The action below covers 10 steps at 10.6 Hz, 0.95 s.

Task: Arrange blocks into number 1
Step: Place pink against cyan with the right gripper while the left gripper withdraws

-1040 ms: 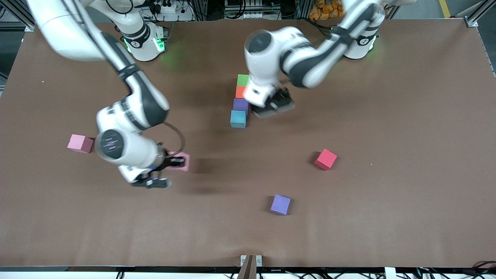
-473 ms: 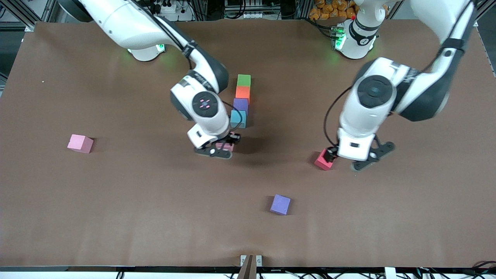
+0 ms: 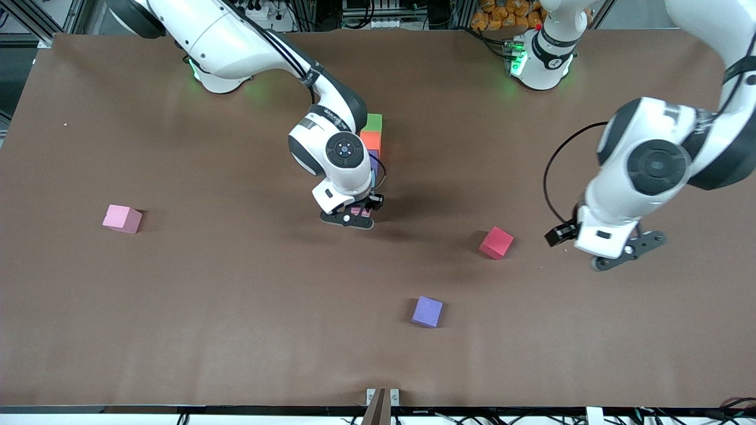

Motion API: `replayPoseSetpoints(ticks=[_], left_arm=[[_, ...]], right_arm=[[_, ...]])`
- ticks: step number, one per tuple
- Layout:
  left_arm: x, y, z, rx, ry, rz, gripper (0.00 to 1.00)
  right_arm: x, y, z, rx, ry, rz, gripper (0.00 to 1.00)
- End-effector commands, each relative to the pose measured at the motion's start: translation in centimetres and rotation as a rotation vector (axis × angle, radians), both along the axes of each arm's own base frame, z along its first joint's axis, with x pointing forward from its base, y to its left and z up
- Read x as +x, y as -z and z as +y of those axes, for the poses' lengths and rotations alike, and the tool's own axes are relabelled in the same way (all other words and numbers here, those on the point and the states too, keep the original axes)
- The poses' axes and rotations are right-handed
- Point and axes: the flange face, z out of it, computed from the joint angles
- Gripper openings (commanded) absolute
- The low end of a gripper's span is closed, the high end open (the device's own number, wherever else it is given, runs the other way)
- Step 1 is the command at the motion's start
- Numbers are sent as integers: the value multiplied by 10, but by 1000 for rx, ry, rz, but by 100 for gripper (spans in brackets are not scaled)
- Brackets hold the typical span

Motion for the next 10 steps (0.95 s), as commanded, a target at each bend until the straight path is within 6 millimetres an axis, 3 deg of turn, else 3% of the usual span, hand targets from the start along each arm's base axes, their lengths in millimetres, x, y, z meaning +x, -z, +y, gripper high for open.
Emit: replayPoseSetpoints(ticks=[1, 3, 5, 9, 10], left_arm=[[-20, -34, 26, -17, 99, 28, 100], [-35, -68, 62, -64, 176, 43, 100], [-60, -115, 87, -80, 220, 46, 100], [-78, -178, 90, -159, 253, 7, 100], [-78, -188, 81, -156, 285, -10, 100]], right_arm=[[-8, 9, -2, -10, 1, -18, 0], [-16, 11, 4, -11, 3, -14, 0], [-21, 15, 5, -18, -3, -9, 0], [-23, 19, 4, -16, -4, -11, 0], [-22, 19, 5, -10, -2, -14, 25]])
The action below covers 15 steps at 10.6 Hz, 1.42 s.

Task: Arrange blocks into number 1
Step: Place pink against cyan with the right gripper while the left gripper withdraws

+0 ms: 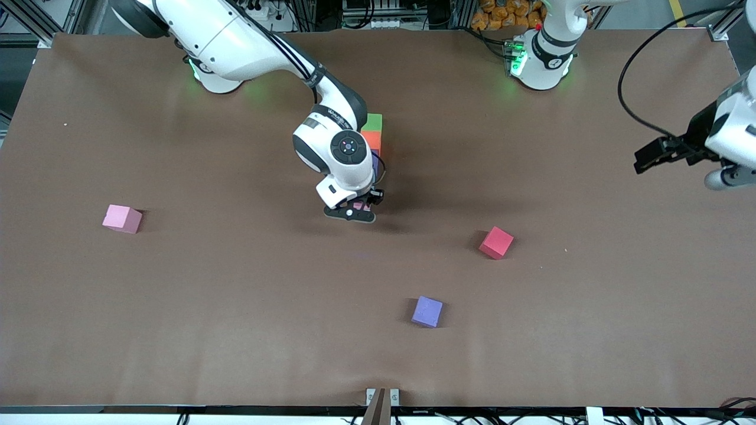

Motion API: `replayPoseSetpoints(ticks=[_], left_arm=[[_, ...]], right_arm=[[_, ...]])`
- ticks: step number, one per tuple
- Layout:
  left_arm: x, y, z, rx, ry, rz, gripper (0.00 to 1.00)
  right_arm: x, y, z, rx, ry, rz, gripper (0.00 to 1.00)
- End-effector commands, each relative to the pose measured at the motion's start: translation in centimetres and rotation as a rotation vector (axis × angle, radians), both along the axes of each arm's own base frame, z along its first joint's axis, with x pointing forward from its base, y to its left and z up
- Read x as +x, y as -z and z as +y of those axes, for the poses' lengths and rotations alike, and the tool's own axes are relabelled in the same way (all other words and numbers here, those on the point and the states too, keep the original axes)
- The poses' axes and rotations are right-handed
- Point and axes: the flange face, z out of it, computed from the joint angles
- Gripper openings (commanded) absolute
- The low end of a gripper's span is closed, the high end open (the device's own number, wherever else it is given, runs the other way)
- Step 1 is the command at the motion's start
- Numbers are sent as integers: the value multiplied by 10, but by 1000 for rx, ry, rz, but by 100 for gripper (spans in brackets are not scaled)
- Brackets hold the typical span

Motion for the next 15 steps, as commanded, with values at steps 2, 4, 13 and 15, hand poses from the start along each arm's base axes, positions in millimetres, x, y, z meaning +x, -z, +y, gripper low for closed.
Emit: replayPoseSetpoints(ticks=[2, 4, 13, 15], left_arm=[[2, -35, -17, -22, 107, -44, 100], [0, -33, -27, -22, 125, -25, 100], [-14, -56, -34, -26, 212, -11, 100], [-13, -56, -28, -26, 203, -11, 100]], right_arm=[[1, -4, -1, -1, 17, -27, 100], [10, -16, -5, 4, 13, -40, 100], [154, -265, -235, 43, -21, -173, 100], [161, -312, -328, 61, -76, -210, 100]])
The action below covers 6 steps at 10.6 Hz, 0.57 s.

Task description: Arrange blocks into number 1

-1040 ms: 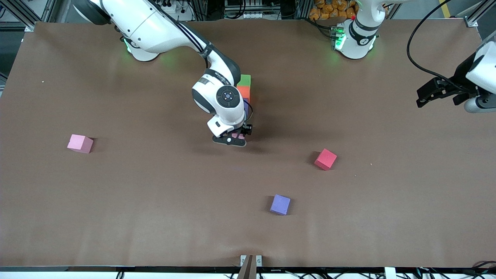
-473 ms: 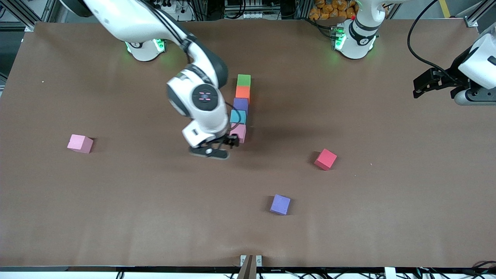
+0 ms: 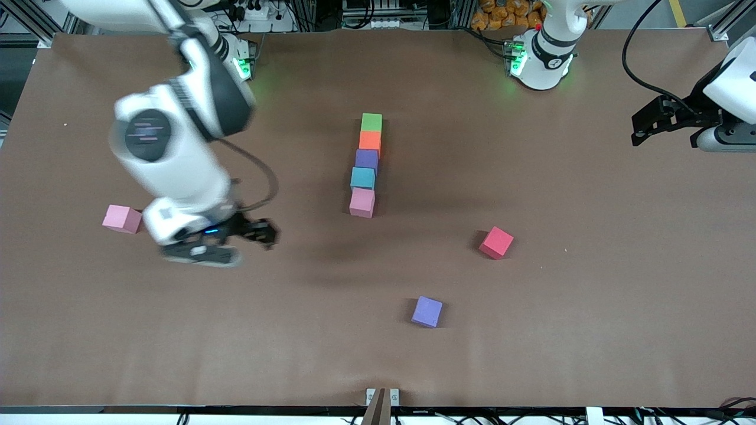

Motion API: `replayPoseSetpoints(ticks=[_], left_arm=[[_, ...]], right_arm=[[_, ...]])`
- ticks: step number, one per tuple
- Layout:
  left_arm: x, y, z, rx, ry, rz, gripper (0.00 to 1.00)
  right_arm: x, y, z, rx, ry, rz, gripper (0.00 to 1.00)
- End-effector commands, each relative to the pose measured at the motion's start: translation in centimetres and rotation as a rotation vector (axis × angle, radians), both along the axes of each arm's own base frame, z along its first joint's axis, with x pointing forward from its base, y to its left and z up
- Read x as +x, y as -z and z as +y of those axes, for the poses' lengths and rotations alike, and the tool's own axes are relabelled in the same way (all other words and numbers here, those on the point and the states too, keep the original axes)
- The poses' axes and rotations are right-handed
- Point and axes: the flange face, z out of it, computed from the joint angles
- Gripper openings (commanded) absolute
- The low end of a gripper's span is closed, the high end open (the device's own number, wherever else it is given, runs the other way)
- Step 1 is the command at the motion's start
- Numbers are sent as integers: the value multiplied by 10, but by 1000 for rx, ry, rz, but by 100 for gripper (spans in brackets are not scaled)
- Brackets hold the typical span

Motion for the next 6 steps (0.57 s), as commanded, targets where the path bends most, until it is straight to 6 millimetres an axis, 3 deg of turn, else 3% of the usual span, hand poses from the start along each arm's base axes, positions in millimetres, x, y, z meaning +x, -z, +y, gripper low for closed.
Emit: replayPoseSetpoints(ticks=[1, 2, 4, 5, 6], left_arm=[[-1, -6, 7, -18, 11, 8, 100], [-1, -6, 7, -20, 13, 8, 100], [-1, -7, 10, -18, 10, 6, 100], [-1, -7, 10, -20, 8, 6, 100], [-1, -8, 11, -18, 7, 5, 100]], right_arm=[[-13, -53, -90, -10, -20, -10, 100], [-23, -73, -133, -34, 26, -7, 100], [-51, -106, -199, -35, -9, 11, 100], [-65, -120, -226, -48, -21, 22, 100], [-78, -136, -240, -33, -22, 17, 100]])
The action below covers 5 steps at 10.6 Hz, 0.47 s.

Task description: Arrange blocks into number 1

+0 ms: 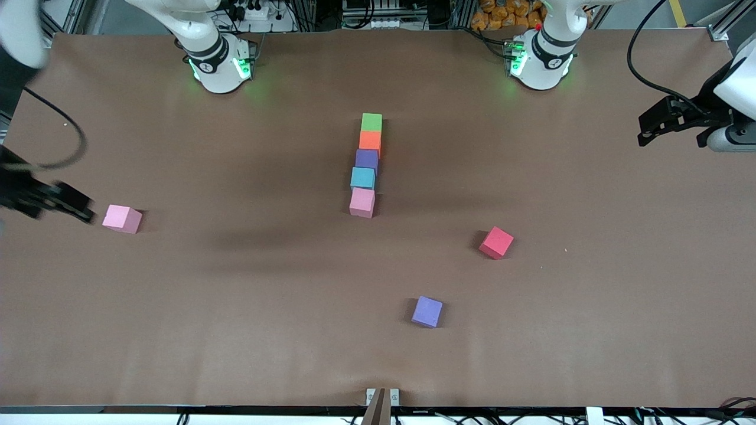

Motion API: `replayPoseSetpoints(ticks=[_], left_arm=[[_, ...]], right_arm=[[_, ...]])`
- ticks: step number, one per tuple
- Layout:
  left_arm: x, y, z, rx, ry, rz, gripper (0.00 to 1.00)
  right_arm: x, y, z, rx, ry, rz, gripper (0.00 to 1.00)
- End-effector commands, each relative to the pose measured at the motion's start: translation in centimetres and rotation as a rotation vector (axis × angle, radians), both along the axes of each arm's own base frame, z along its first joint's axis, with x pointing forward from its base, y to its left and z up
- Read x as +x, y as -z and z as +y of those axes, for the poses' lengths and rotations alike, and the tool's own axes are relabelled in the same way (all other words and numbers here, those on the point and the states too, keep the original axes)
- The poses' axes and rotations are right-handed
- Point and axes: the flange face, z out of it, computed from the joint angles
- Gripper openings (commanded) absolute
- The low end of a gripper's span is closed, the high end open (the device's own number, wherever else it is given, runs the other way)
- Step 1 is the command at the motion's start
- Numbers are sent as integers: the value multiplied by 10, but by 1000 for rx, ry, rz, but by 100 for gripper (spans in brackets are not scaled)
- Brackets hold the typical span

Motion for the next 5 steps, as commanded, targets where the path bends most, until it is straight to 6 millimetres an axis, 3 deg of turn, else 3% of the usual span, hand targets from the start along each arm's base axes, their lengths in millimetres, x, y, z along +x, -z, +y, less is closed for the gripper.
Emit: replayPoseSetpoints(ticks=[1, 5], left_arm=[[-4, -8, 4, -18, 19, 2, 100], [-4, -8, 3, -15, 17, 2, 100]], right_arm=[[-33, -23, -23, 34, -10, 0, 100], [-45, -36, -24, 28, -53, 3, 100]])
